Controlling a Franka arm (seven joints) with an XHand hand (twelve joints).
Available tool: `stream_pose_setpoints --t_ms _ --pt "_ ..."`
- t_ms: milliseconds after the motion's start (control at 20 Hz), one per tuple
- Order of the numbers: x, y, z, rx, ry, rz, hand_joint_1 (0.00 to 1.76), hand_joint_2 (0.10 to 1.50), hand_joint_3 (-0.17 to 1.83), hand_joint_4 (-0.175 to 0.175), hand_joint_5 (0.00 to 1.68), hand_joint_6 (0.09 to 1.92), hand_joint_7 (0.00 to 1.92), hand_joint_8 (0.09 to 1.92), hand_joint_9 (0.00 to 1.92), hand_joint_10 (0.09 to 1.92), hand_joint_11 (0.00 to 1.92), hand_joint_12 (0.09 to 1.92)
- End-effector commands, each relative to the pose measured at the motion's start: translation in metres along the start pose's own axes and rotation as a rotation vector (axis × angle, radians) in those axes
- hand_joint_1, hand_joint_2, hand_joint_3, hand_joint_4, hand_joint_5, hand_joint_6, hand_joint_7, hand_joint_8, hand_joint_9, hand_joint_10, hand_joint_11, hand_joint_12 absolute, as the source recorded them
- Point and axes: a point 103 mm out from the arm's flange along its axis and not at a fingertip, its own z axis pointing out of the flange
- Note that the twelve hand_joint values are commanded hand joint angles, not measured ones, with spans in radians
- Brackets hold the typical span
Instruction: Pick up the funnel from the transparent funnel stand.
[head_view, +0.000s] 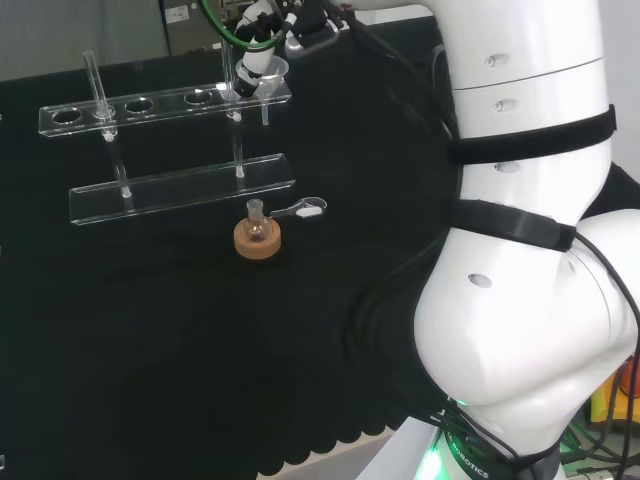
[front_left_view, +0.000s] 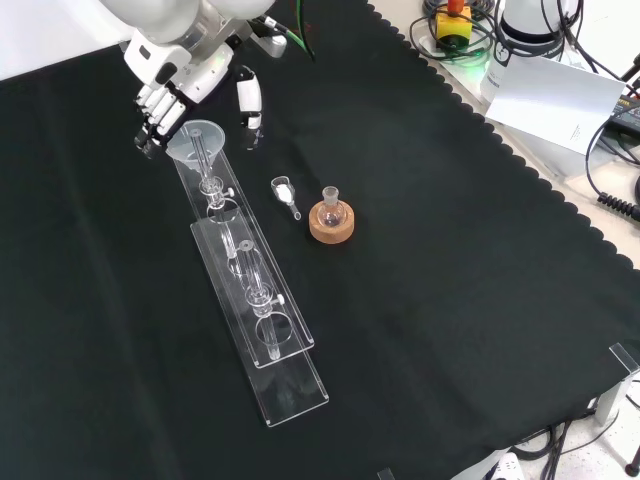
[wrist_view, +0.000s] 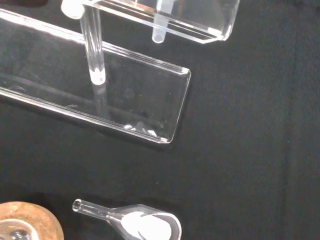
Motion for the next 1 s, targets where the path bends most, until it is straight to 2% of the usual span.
stream_pose_setpoints --t_ms 50,150,200,300,650,750,1000 --pt "-0.012 0.007 0.009 -0.002 -0.002 0.021 0.59 0.73 0.24 -0.018 0.00 0.09 0.00 0.09 0.04 0.84 0.07 1.44" --pt "-0.014 0.008 0.009 -0.003 -0.003 0.012 0.59 0.73 0.24 -0.018 0.00 0.09 0.00 0.09 0.04 0.85 0.07 1.44" --pt "-0.004 0.006 0.006 -0.006 -0.023 0.006 0.59 0.73 0.24 -0.018 0.00 0.09 0.00 0.09 0.04 0.85 0.07 1.44" --pt "0.000 0.006 0.005 -0.003 -0.025 0.004 0.59 0.73 0.24 -0.018 0.00 0.09 0.00 0.09 0.04 0.85 0.07 1.44" --pt "-0.022 0.010 0.015 0.014 0.006 -0.006 0.59 0.73 0.24 -0.020 0.00 0.09 0.00 0.09 0.05 0.85 0.07 1.44" --pt "-0.009 0.009 0.013 0.017 -0.021 0.006 0.59 0.73 0.24 -0.020 0.00 0.09 0.00 0.09 0.07 0.86 0.07 1.44" --pt "-0.012 0.009 0.015 0.016 -0.004 -0.001 0.59 0.73 0.24 -0.020 0.00 0.09 0.00 0.09 0.09 0.86 0.07 1.44"
